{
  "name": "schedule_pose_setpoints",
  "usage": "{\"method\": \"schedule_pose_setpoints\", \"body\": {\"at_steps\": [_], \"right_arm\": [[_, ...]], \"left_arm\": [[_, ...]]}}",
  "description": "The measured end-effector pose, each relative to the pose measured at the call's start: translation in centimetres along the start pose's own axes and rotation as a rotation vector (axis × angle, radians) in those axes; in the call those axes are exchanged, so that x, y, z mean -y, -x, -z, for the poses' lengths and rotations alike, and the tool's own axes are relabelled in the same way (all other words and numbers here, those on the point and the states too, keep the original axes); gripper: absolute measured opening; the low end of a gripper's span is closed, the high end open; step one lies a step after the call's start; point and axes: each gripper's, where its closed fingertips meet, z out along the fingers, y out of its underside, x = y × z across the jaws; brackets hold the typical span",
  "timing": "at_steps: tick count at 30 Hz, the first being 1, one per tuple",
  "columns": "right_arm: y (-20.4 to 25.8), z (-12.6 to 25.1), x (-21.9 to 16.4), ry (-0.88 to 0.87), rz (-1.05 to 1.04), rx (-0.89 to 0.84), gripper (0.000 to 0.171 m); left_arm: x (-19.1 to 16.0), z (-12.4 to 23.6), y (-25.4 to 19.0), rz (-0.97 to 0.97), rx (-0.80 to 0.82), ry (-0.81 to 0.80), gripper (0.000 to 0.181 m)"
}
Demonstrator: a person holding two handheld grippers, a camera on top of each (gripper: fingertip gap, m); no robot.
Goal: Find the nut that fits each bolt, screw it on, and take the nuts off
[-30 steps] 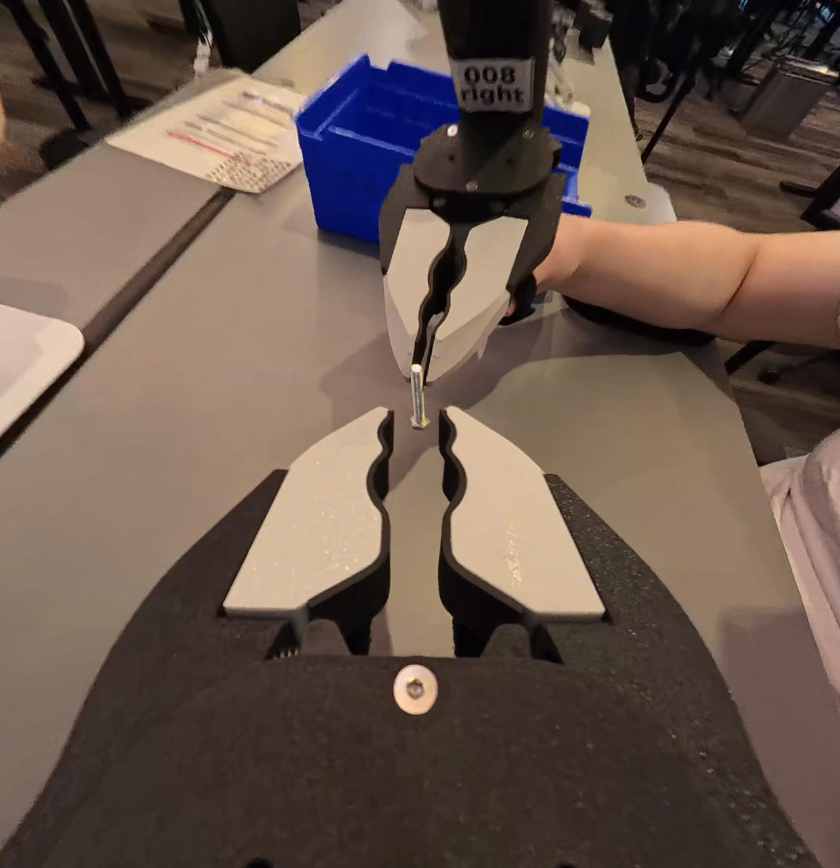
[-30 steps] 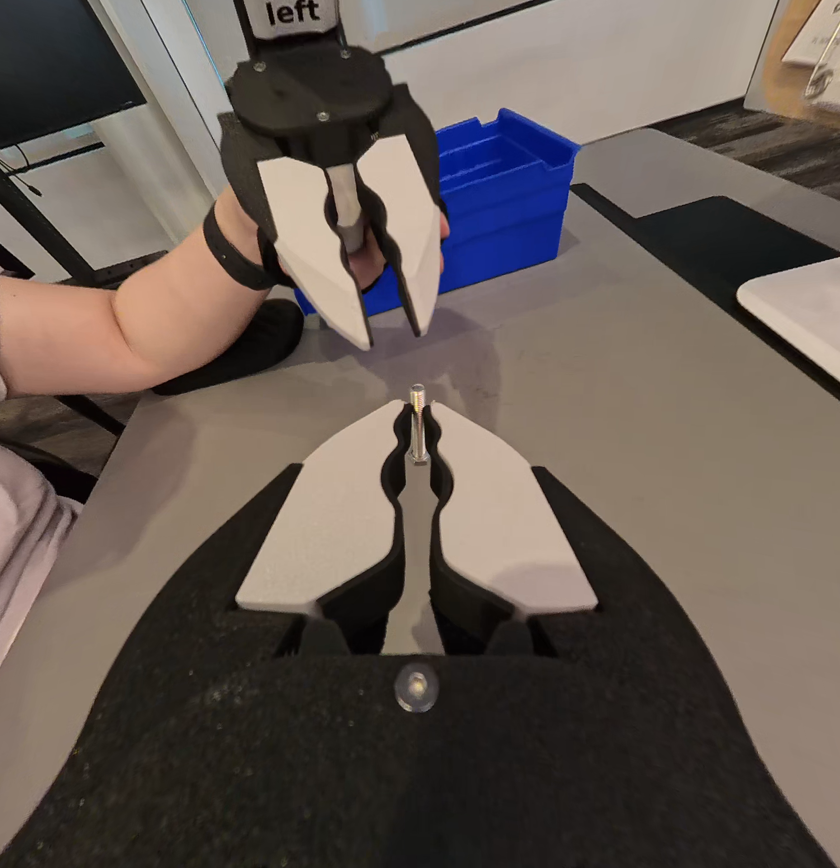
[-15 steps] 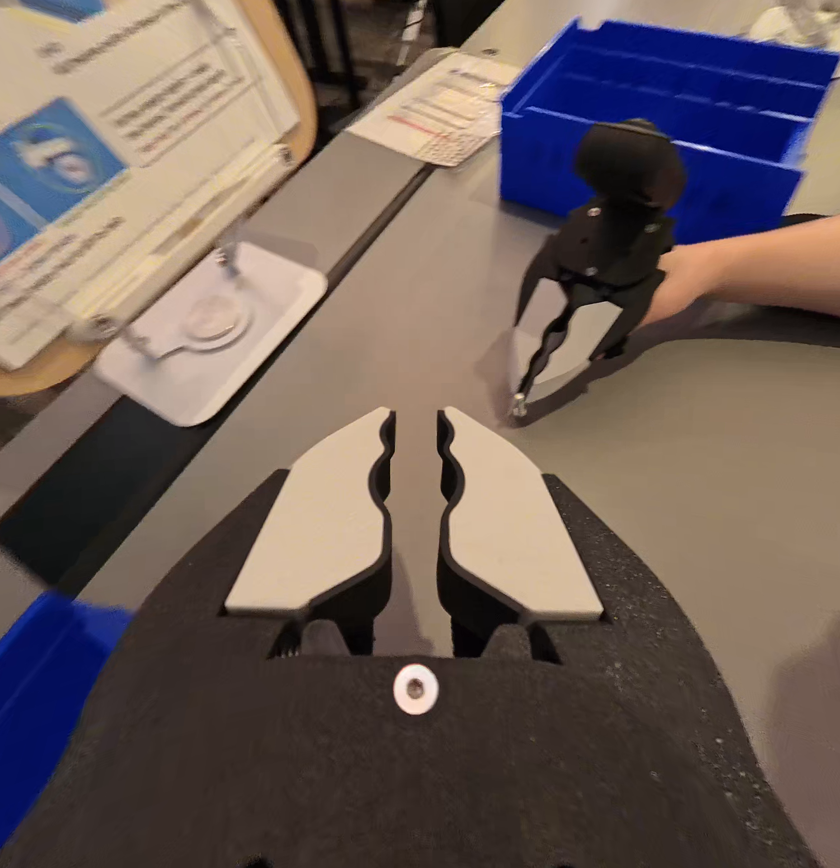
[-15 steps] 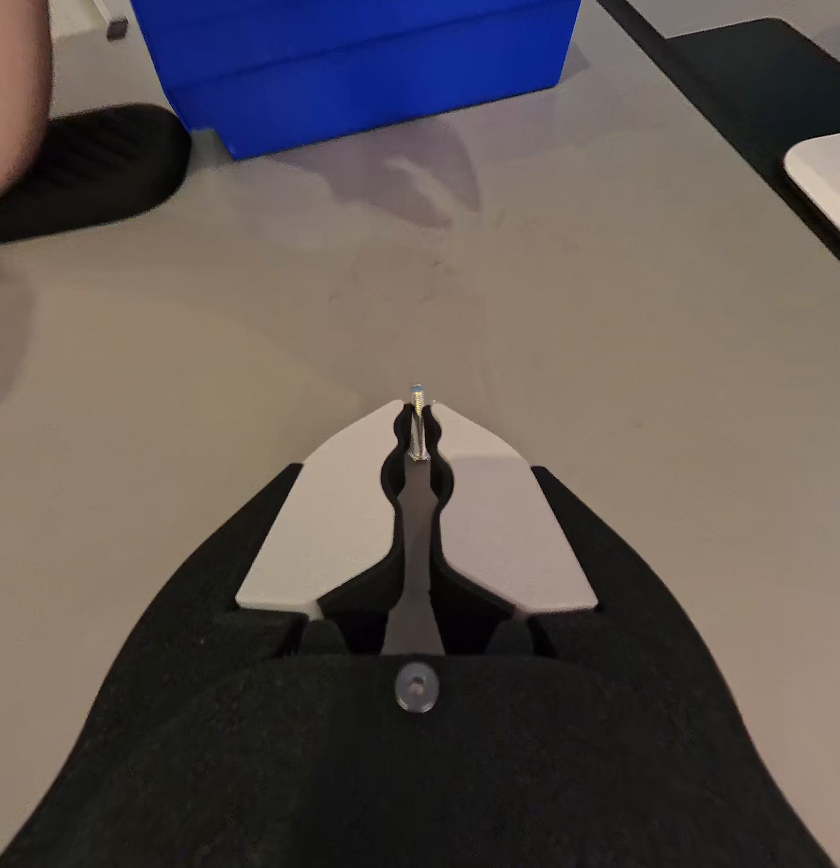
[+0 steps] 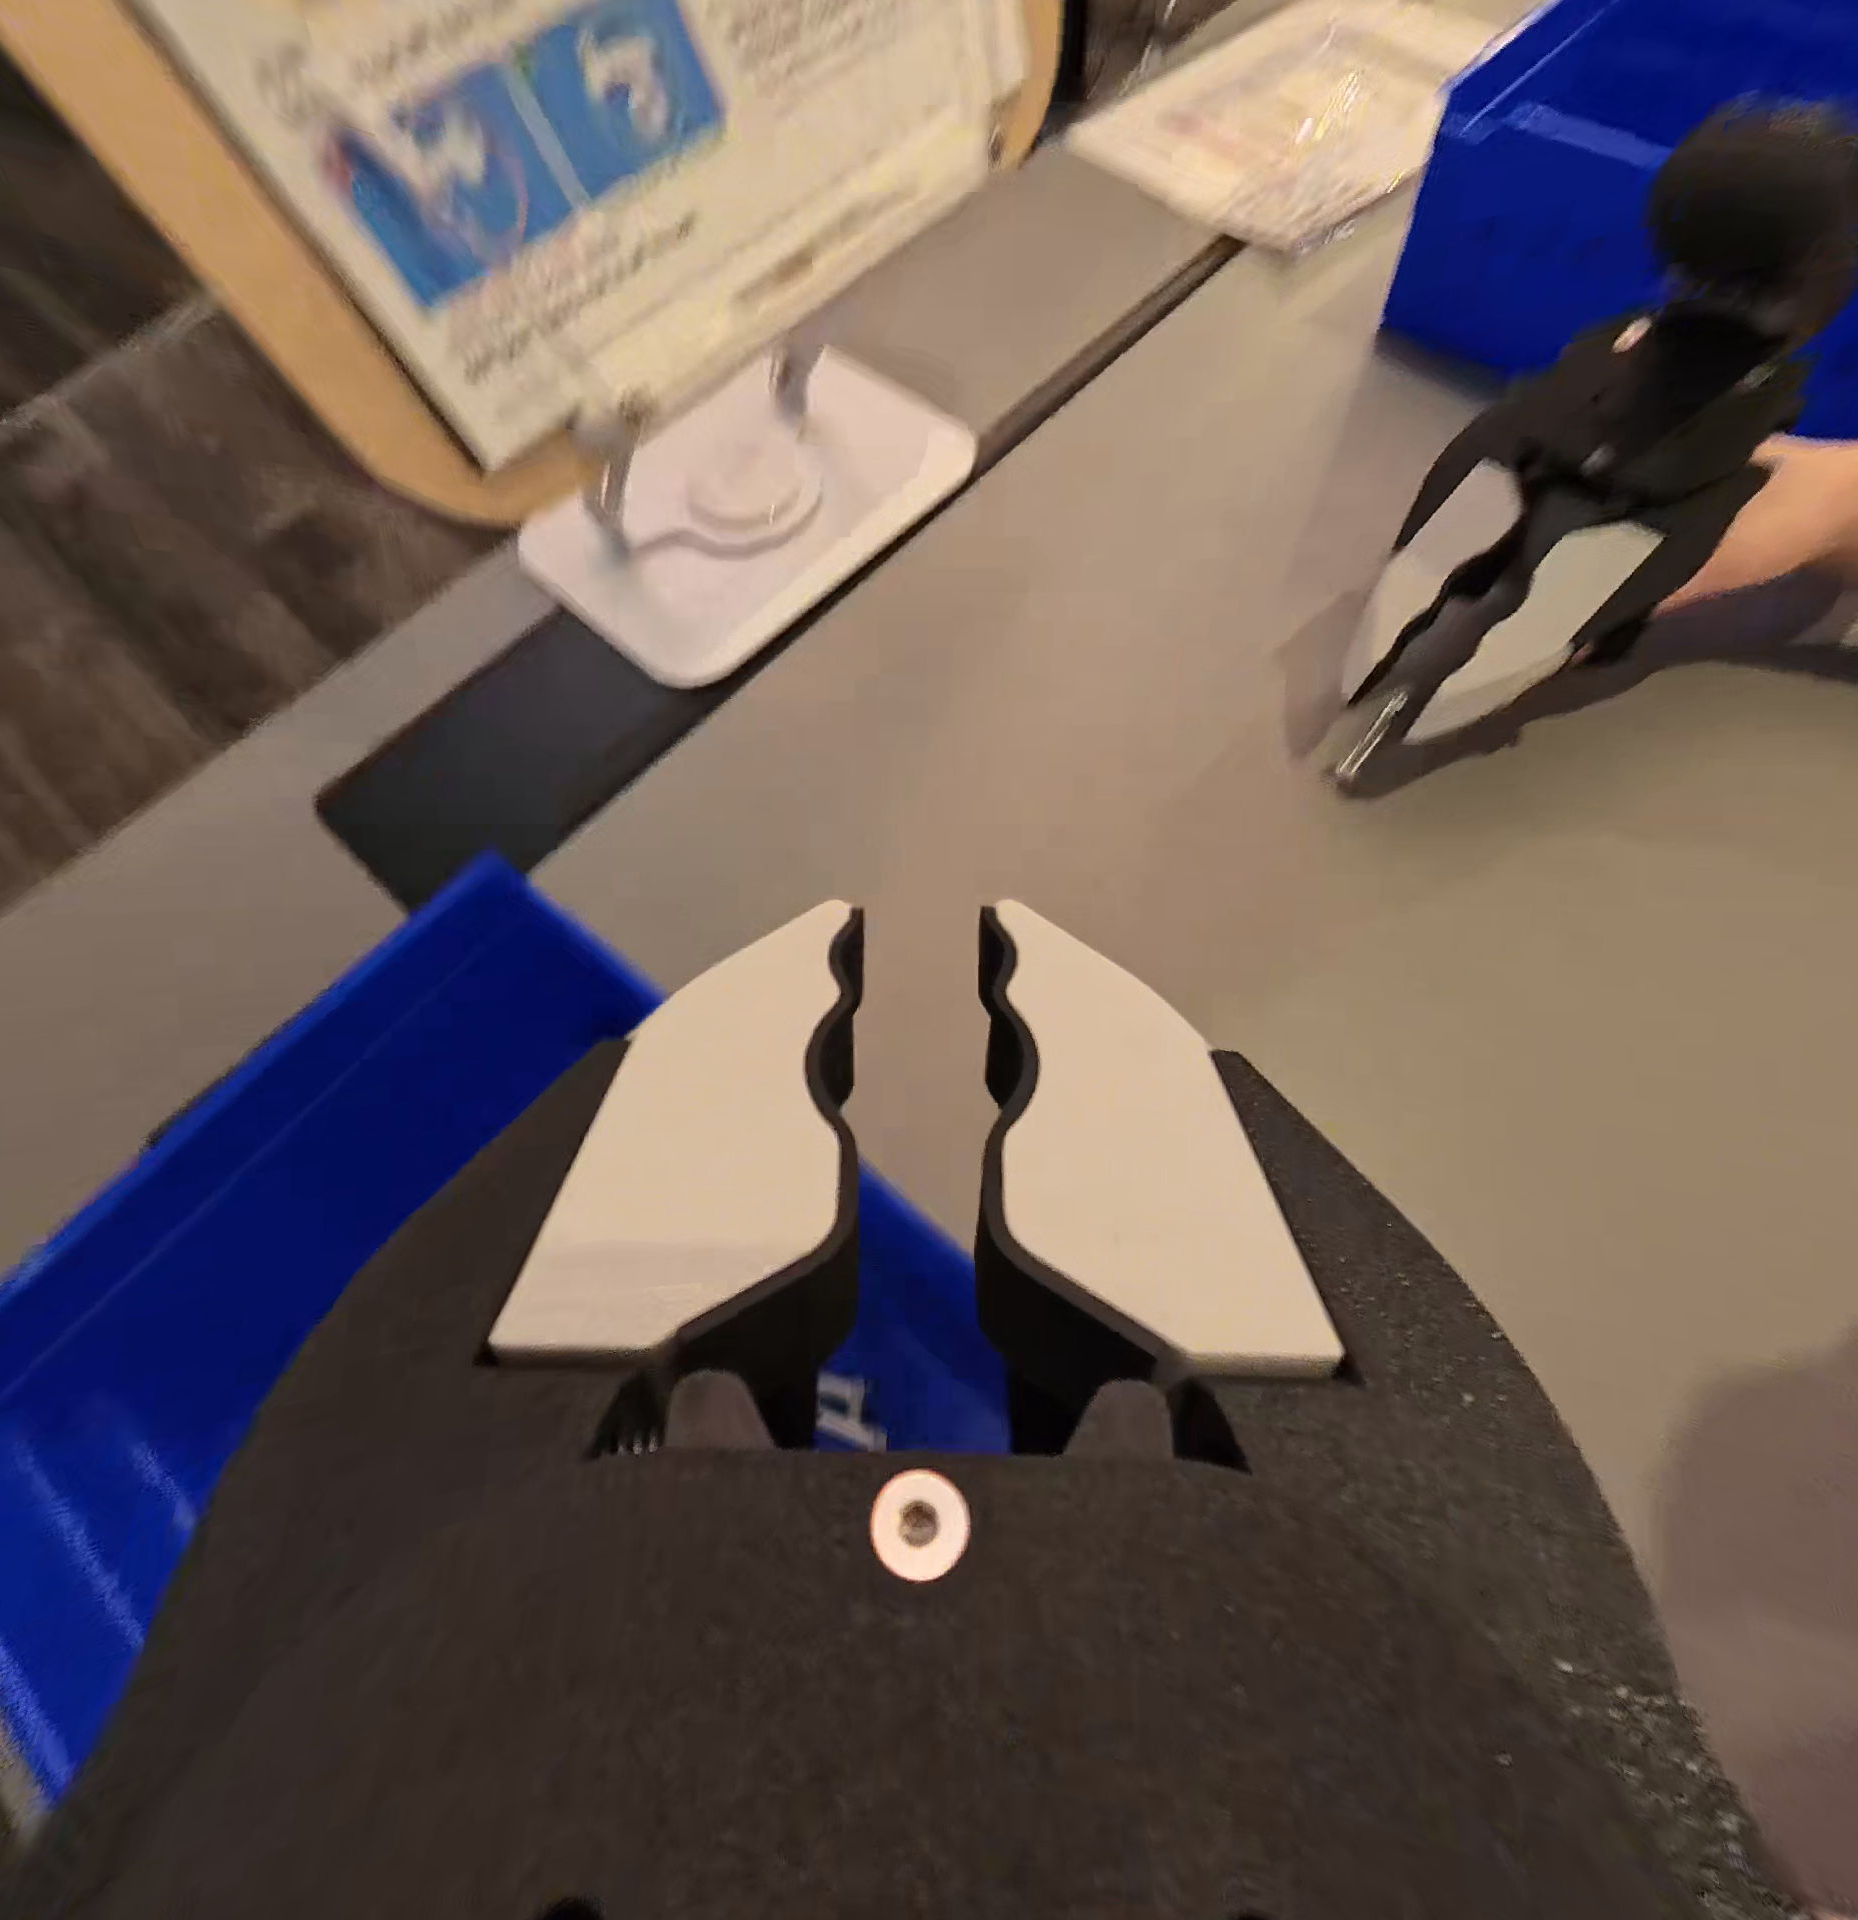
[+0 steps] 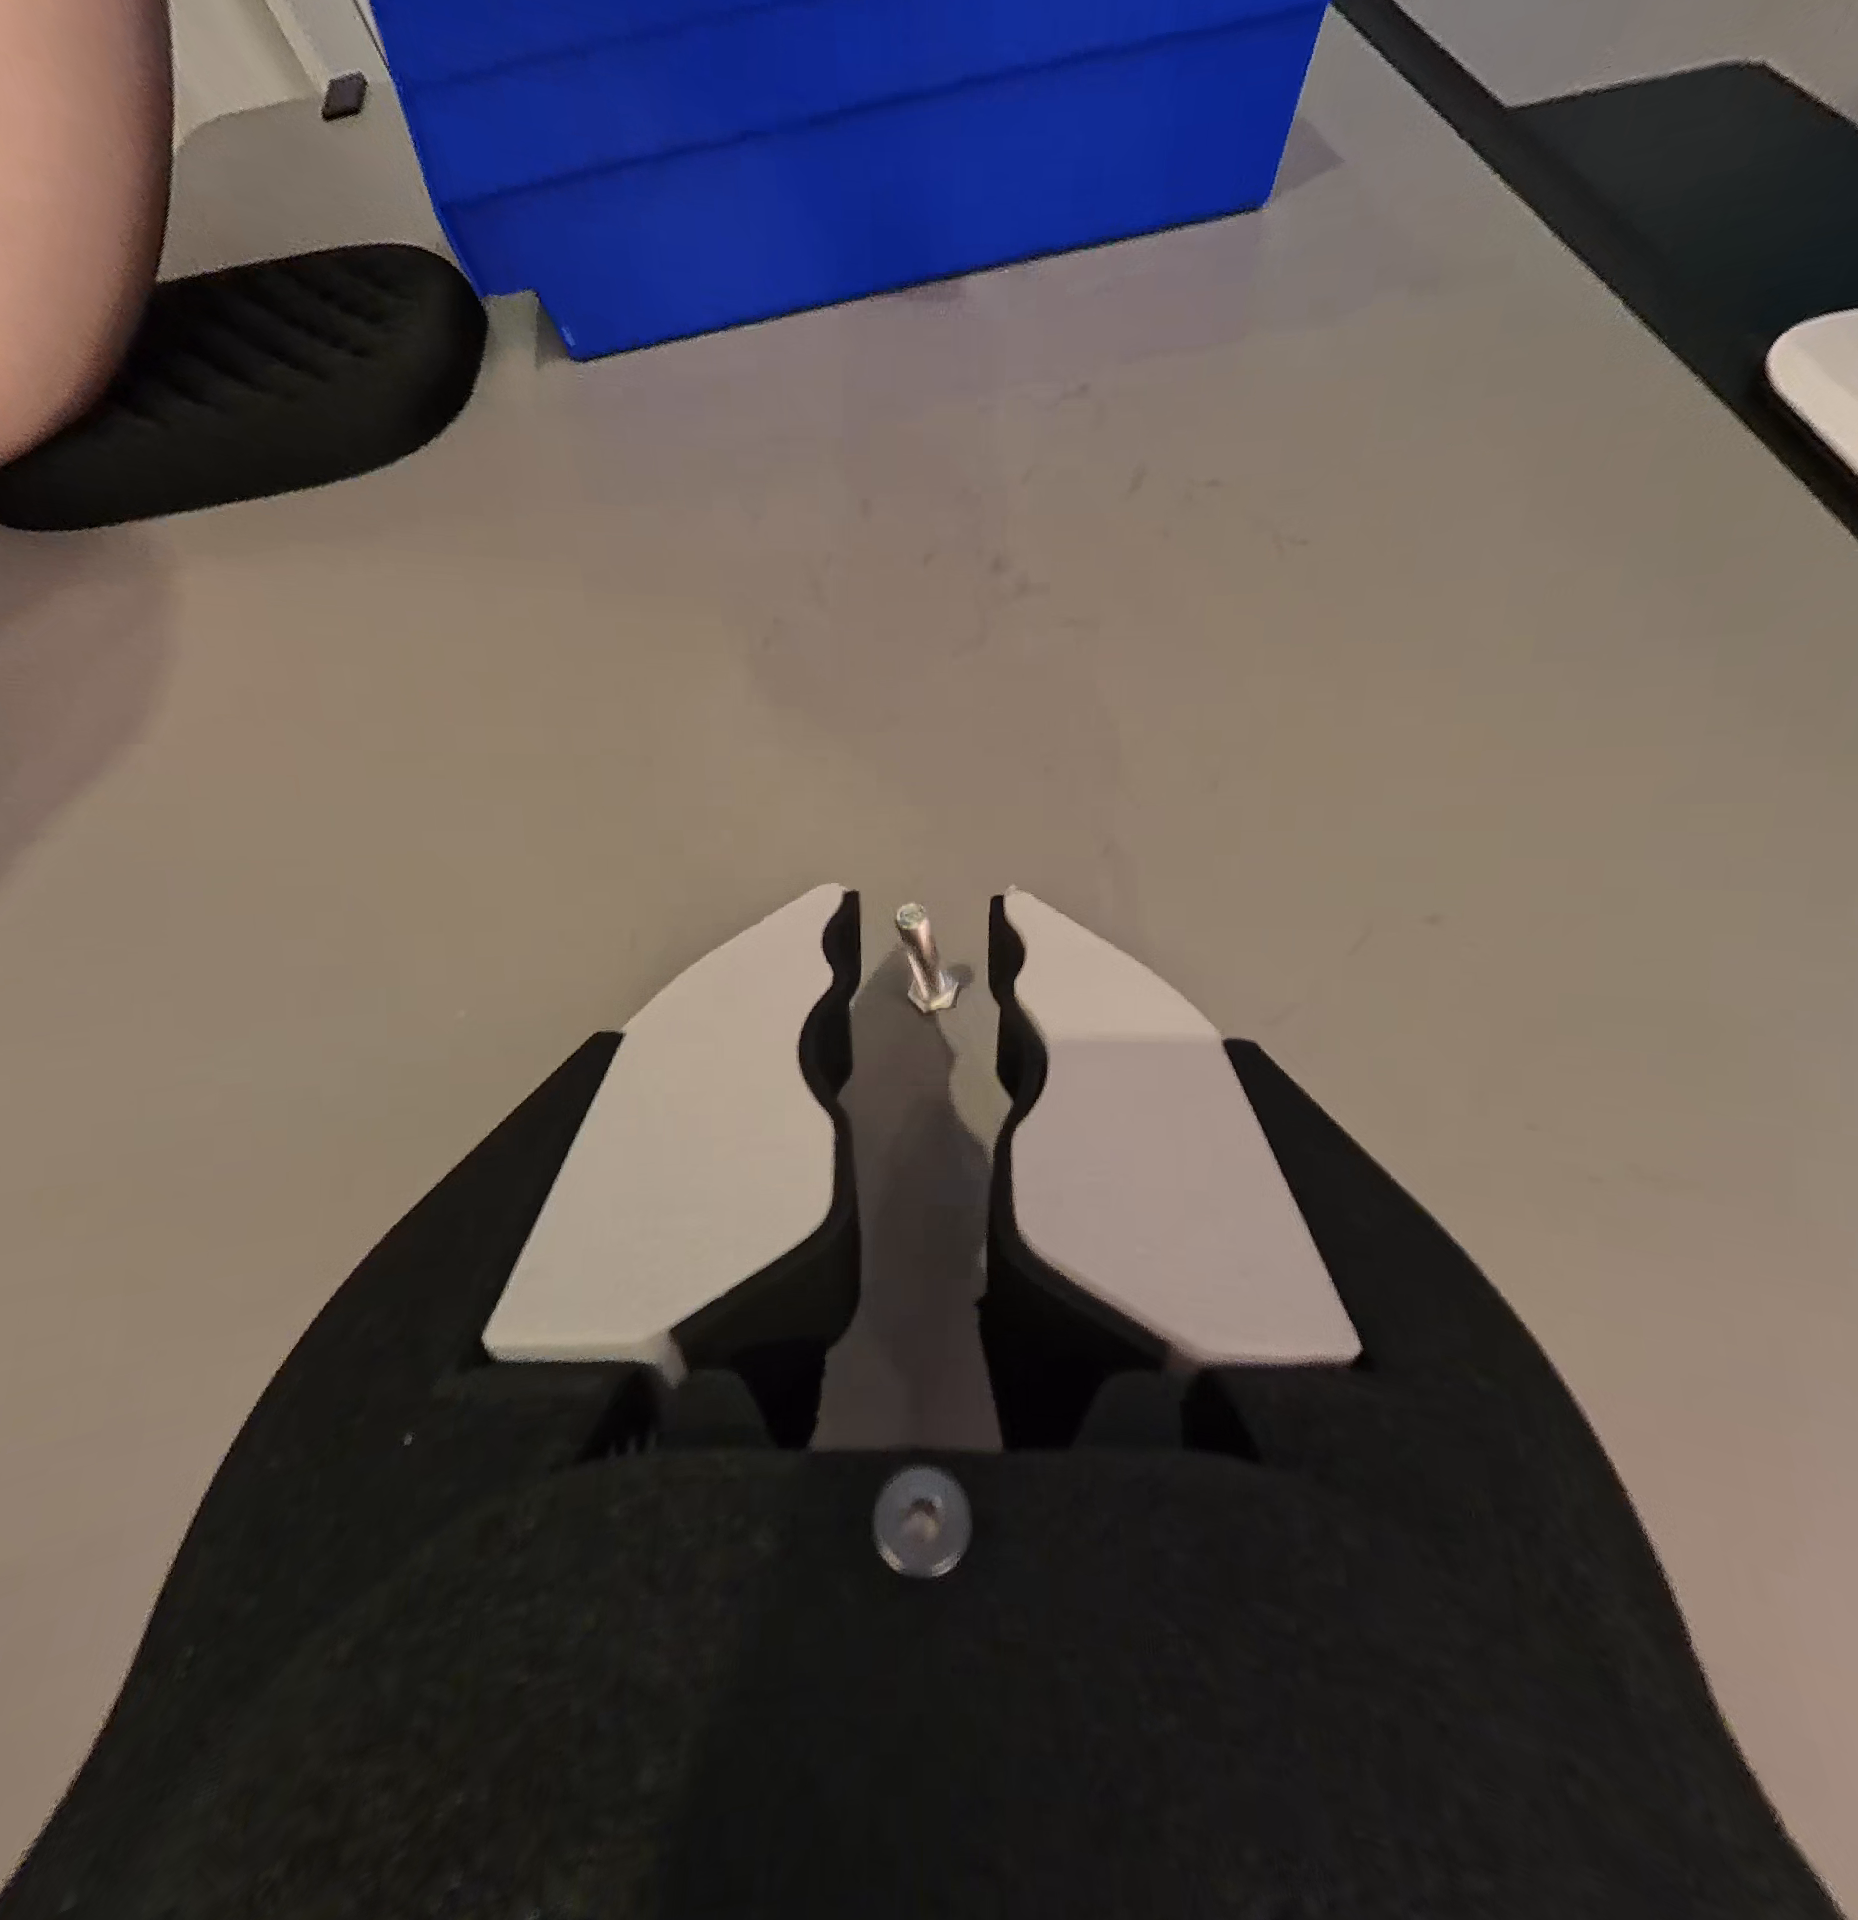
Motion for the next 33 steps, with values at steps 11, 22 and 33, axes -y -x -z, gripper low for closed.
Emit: {"method": "schedule_pose_setpoints", "body": {"at_steps": [11,22,33], "right_arm": [[-0.9,1.7,1.5,-0.085,-0.037,-0.035,0.030],[-0.6,1.6,1.3,-0.062,-0.032,-0.030,0.030],[-0.4,1.5,1.0,-0.035,-0.032,-0.020,0.030]], "left_arm": [[-14.8,-1.8,7.6,0.295,0.149,0.523,0.013],[-18.2,-4.7,9.4,0.400,0.212,0.653,0.015],[-19.2,-5.3,9.6,0.424,0.217,0.689,0.016]]}}
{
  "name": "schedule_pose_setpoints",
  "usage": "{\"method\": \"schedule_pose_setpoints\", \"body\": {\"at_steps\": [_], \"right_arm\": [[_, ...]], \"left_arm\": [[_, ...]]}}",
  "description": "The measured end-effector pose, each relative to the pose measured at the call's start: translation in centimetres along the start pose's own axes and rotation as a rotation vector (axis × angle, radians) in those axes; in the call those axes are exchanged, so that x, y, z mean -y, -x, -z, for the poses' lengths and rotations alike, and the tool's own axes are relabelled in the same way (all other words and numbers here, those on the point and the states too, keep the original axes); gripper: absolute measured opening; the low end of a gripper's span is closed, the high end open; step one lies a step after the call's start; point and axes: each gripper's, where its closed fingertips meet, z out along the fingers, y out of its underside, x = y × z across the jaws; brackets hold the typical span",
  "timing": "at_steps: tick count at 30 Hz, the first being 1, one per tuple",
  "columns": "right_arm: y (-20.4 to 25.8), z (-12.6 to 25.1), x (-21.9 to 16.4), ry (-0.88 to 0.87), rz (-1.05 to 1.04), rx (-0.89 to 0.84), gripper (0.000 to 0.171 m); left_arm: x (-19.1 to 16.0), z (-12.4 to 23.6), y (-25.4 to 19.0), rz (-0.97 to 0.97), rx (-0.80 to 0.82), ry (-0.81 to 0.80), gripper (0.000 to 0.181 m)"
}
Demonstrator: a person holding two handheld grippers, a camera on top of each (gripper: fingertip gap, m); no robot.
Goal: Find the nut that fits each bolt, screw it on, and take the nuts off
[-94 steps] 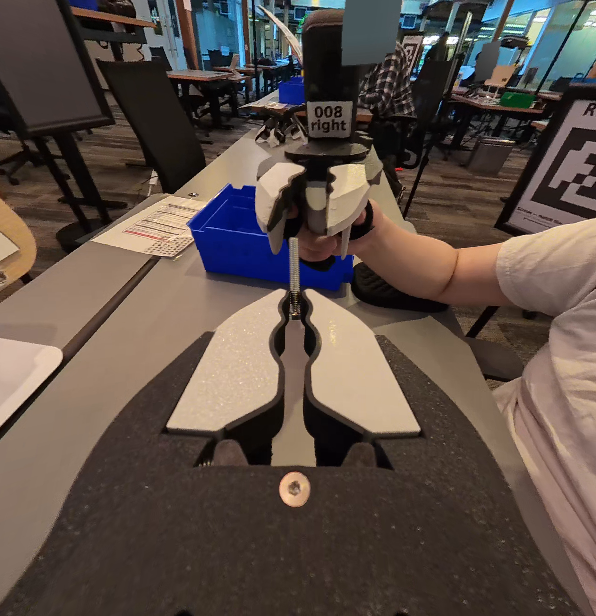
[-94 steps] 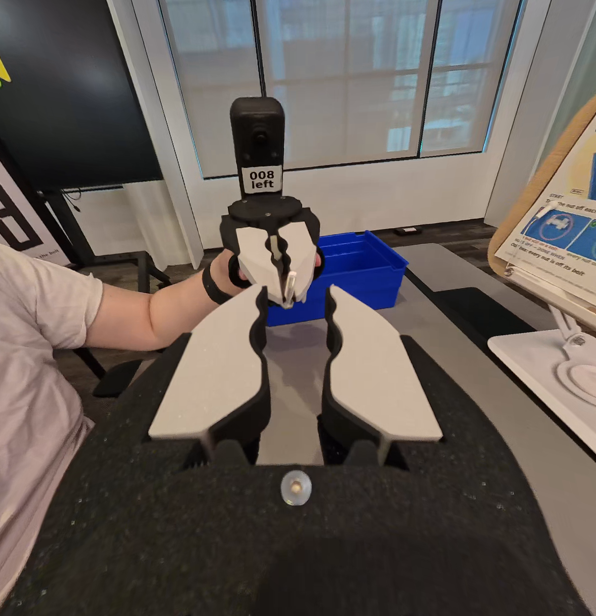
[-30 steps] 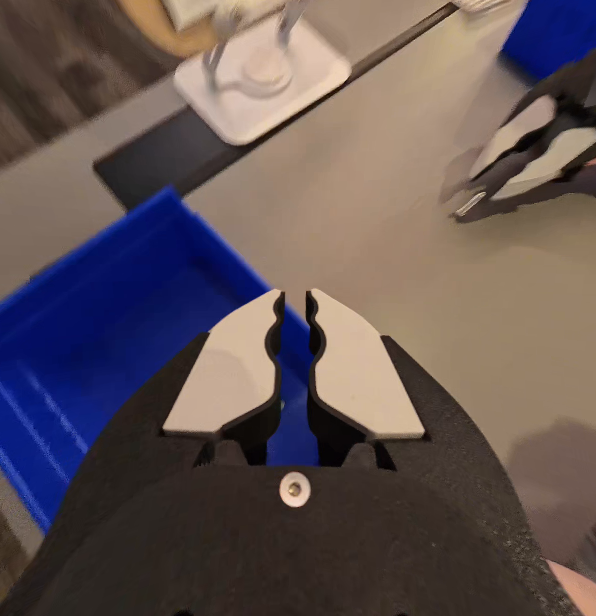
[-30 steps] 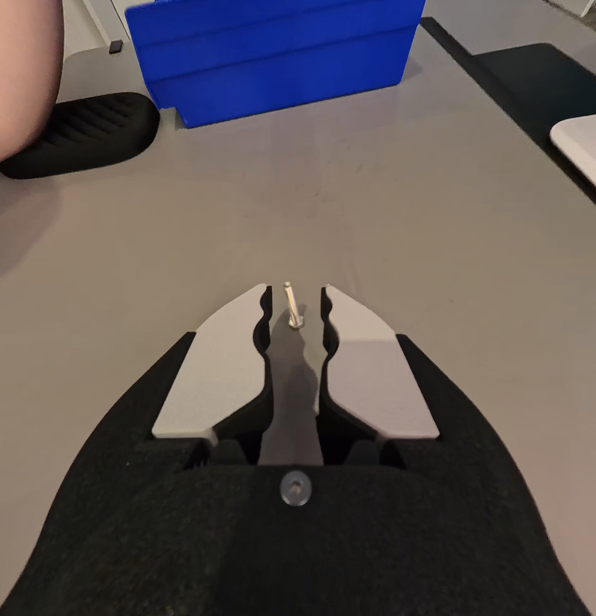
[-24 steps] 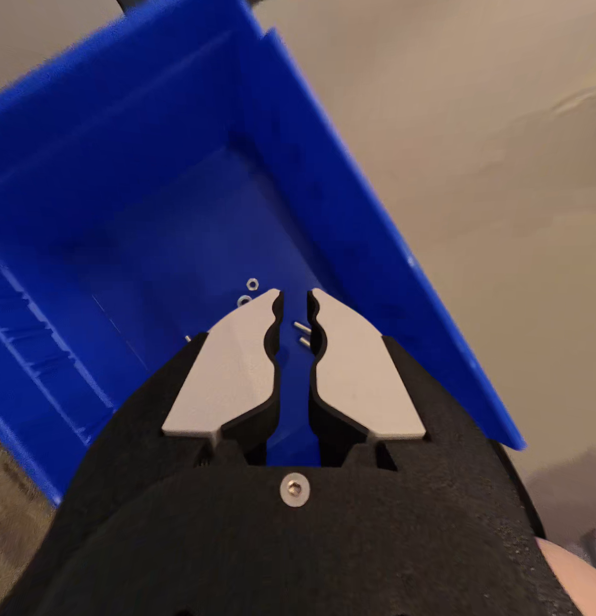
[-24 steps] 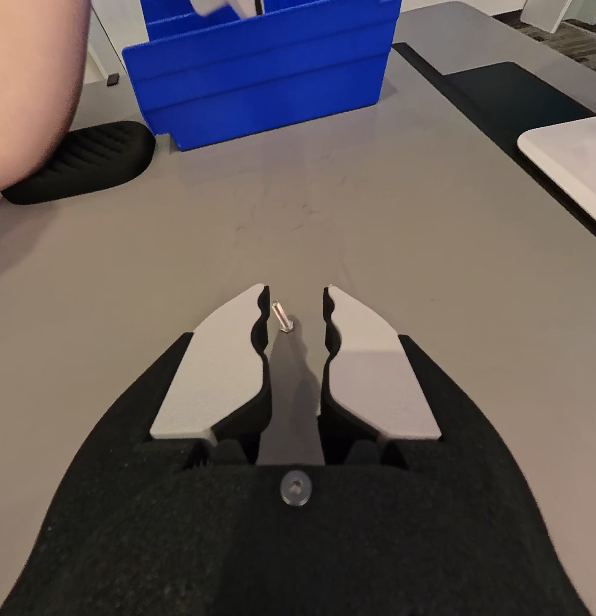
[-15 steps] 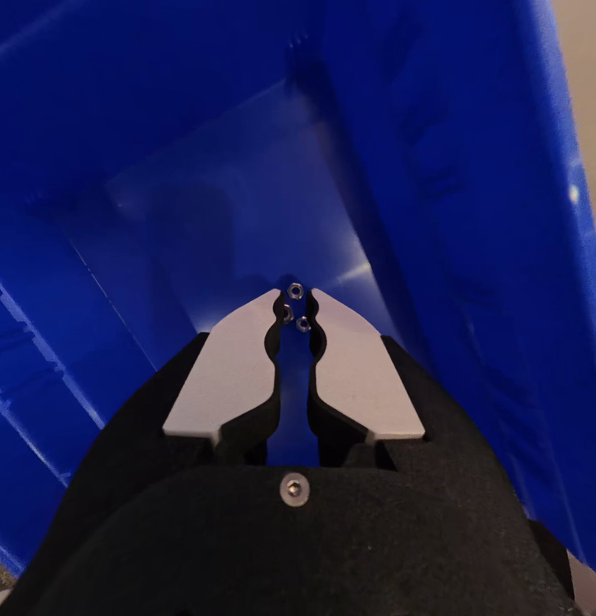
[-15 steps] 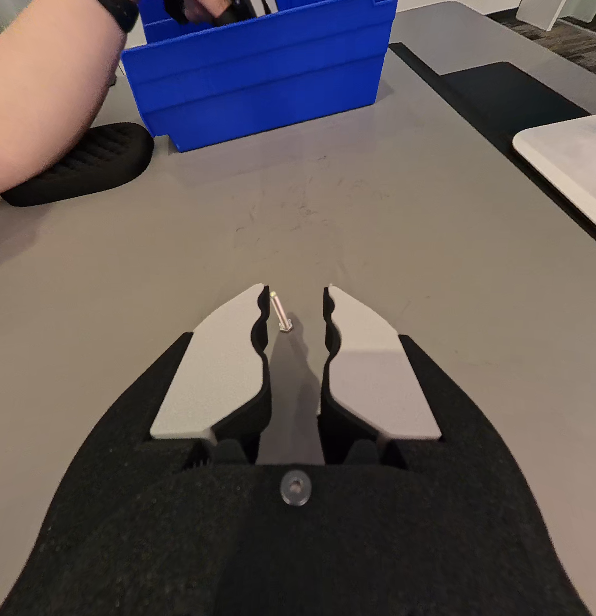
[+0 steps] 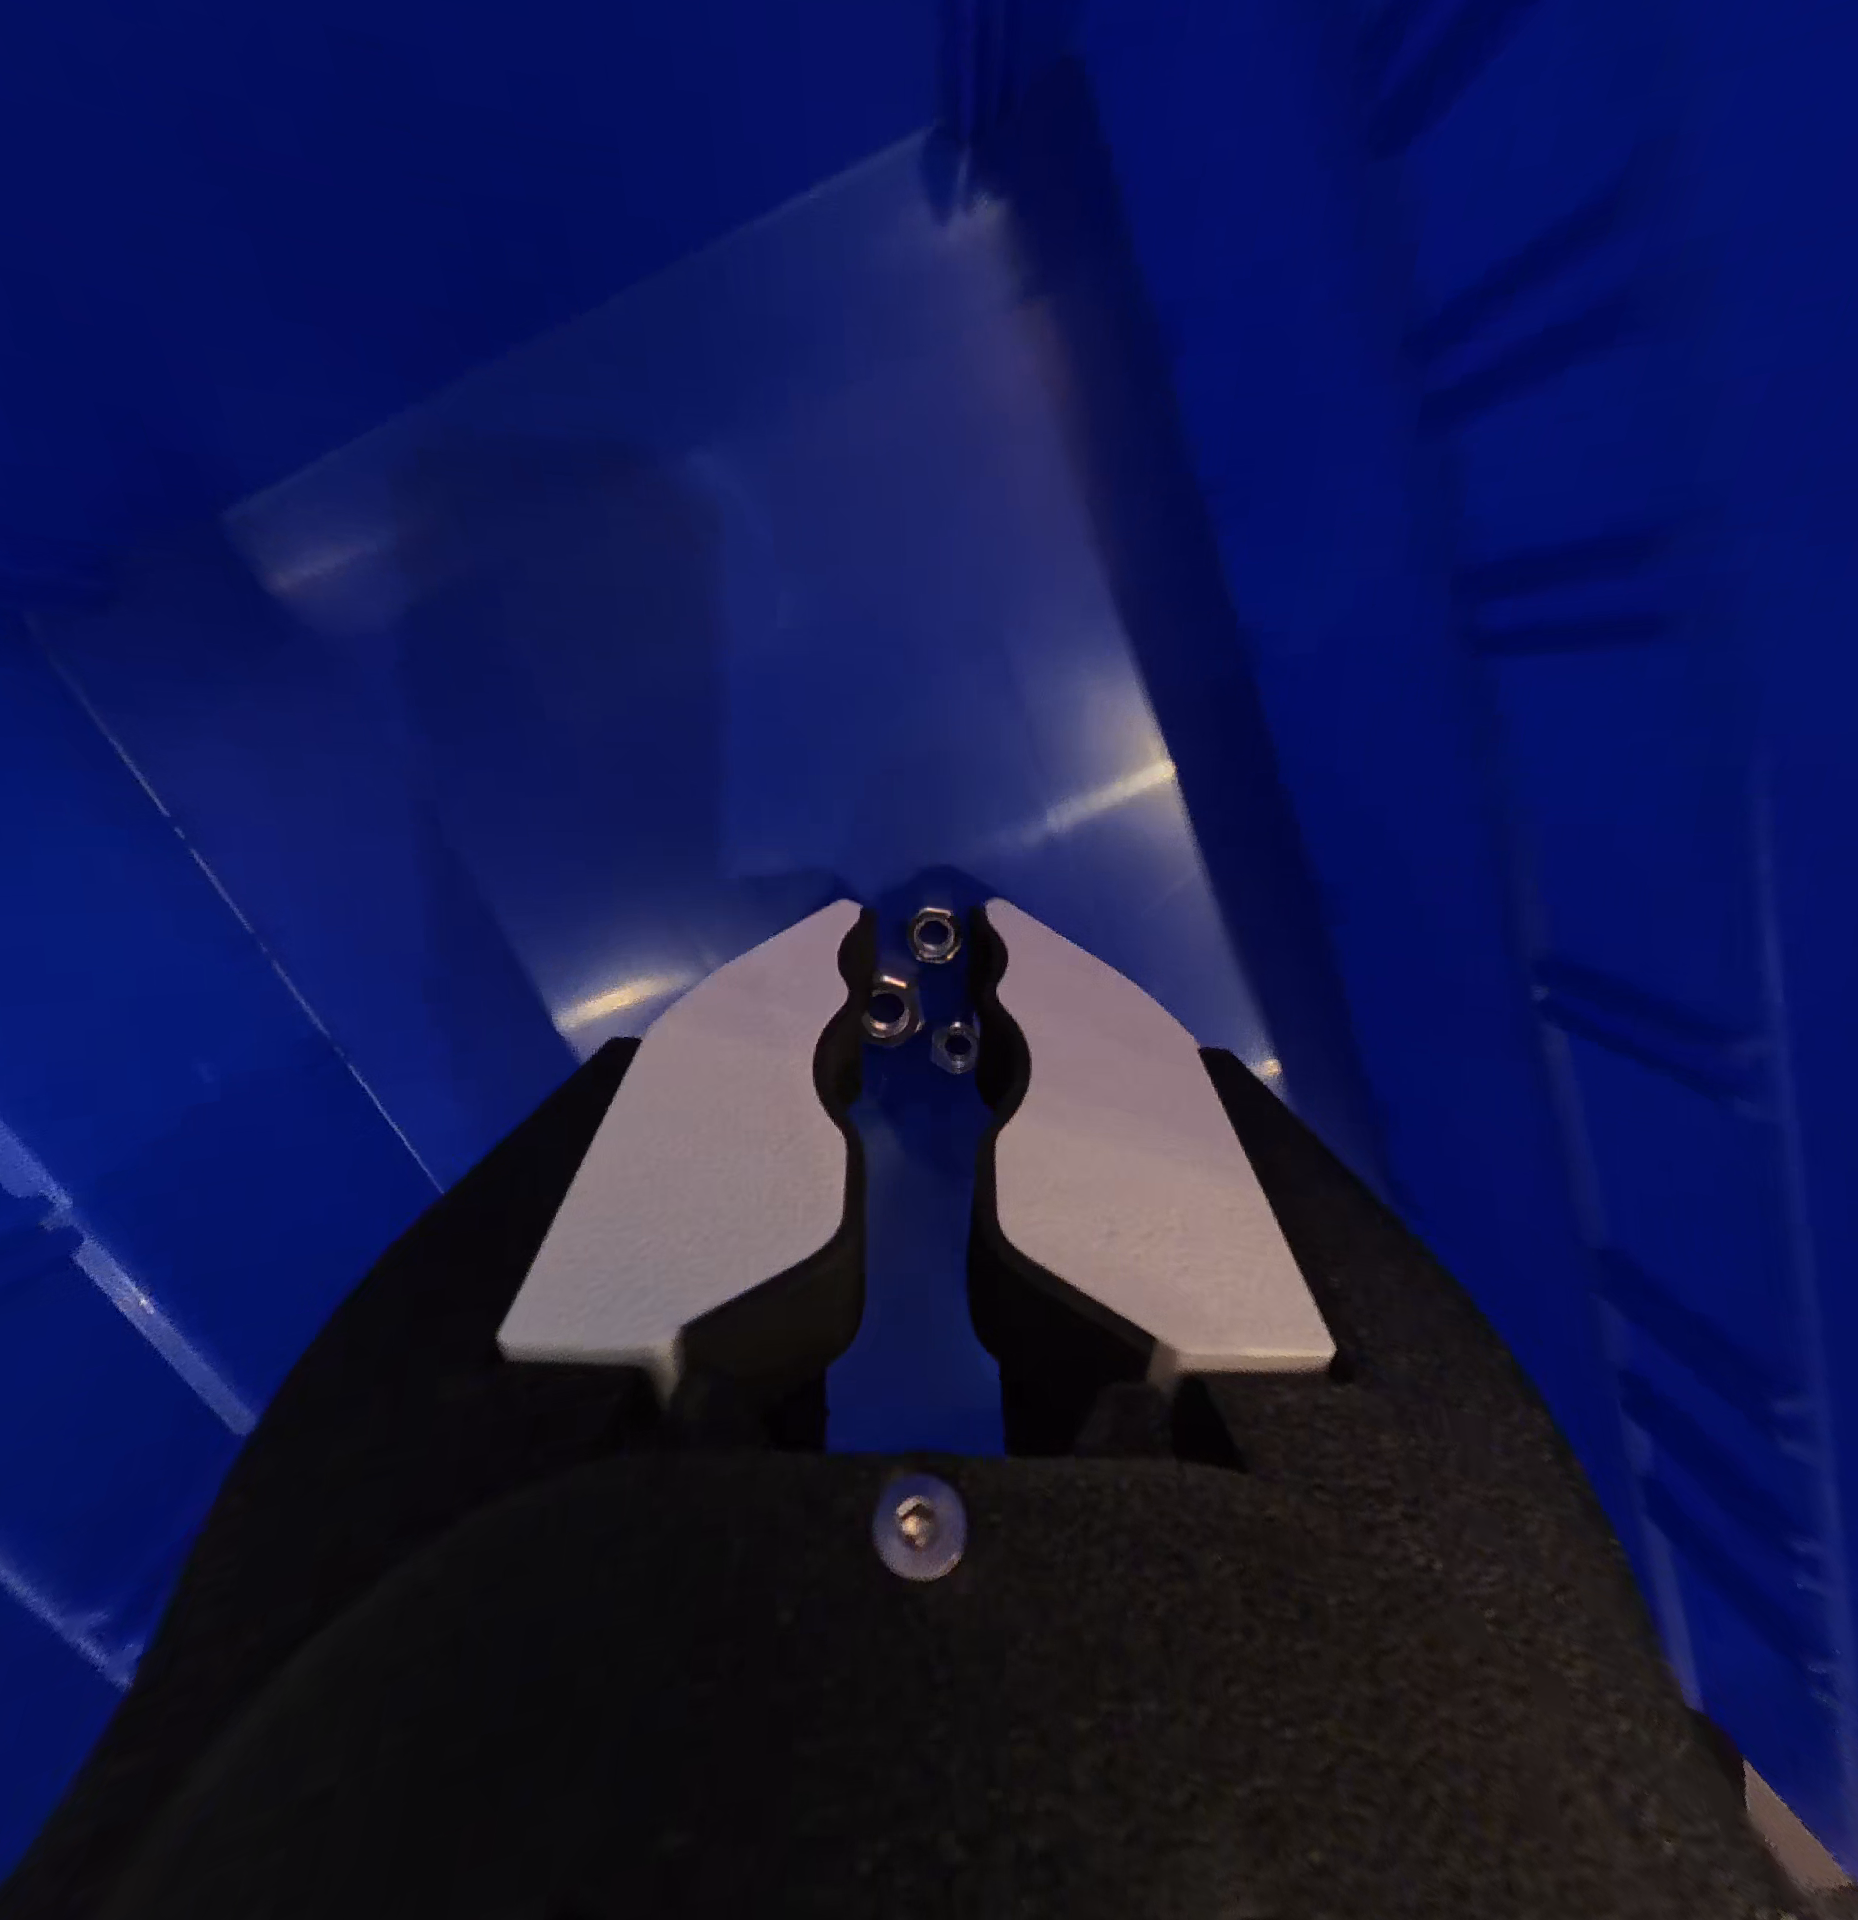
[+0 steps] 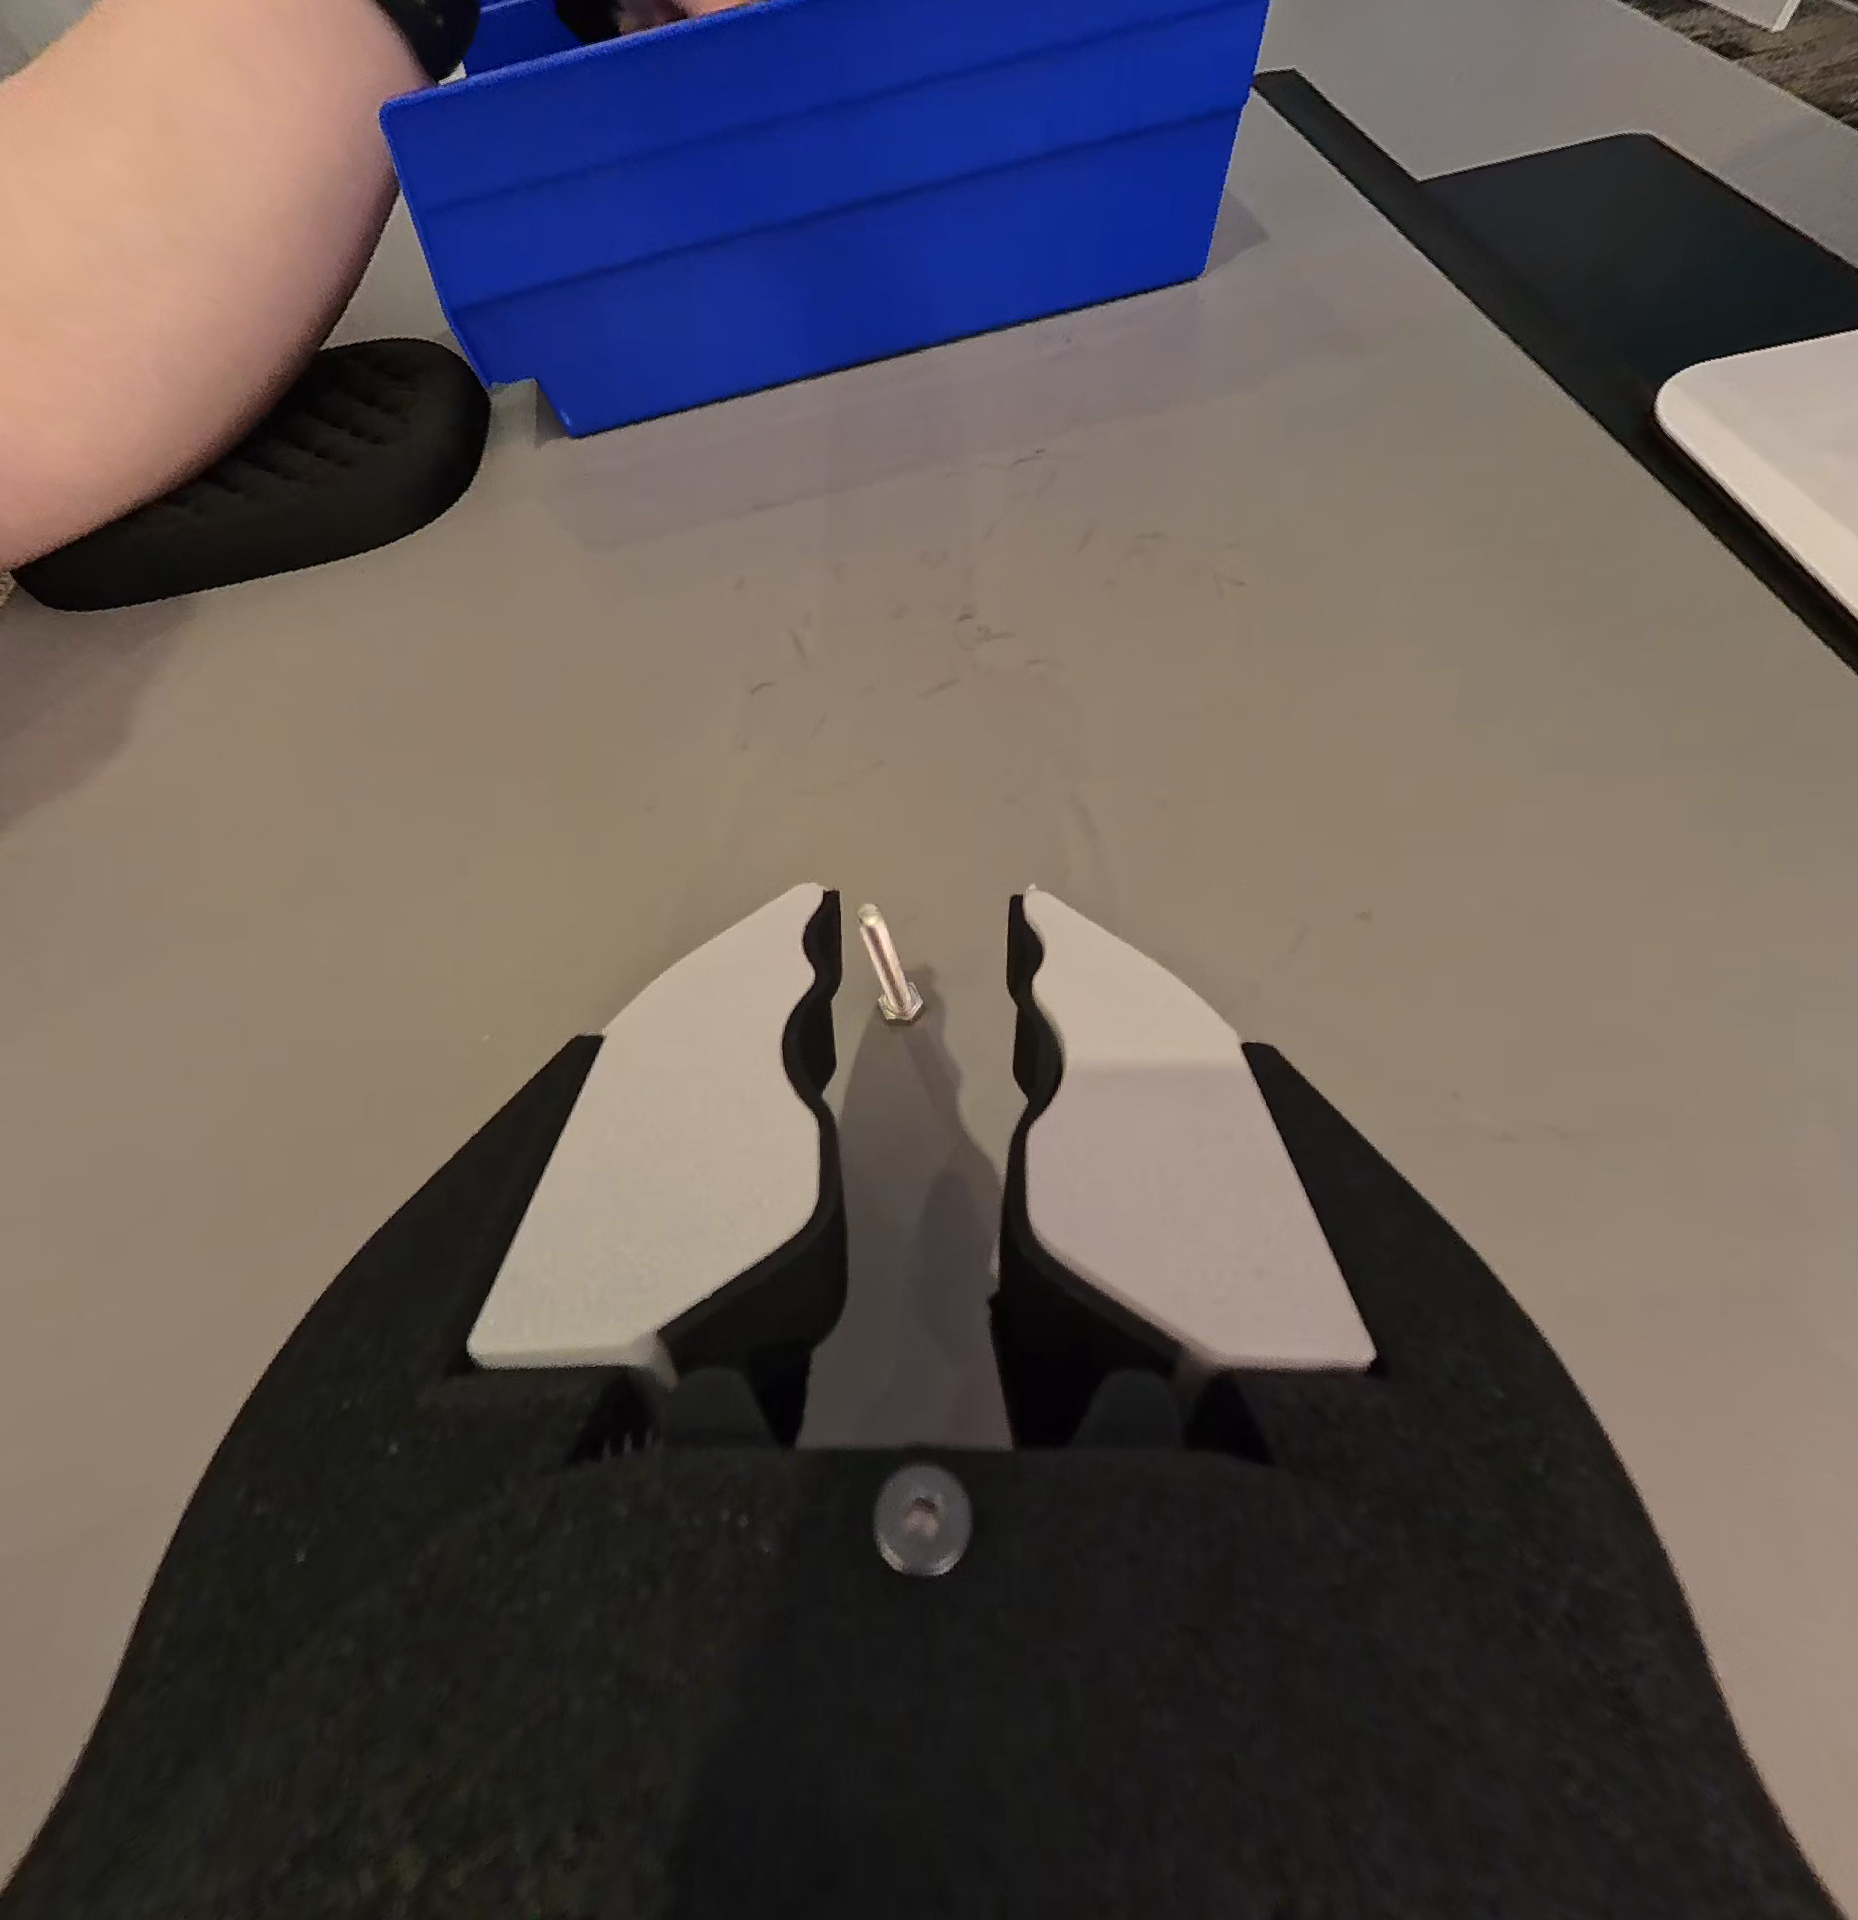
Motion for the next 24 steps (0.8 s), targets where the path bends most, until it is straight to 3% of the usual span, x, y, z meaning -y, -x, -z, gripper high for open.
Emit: {"method": "schedule_pose_setpoints", "body": {"at_steps": [24], "right_arm": [[0.44,-0.43,-0.41,0.028,0.010,0.018,0.029]], "left_arm": [[0.13,-0.01,-0.19,-0.035,0.014,0.003,0.011]]}}
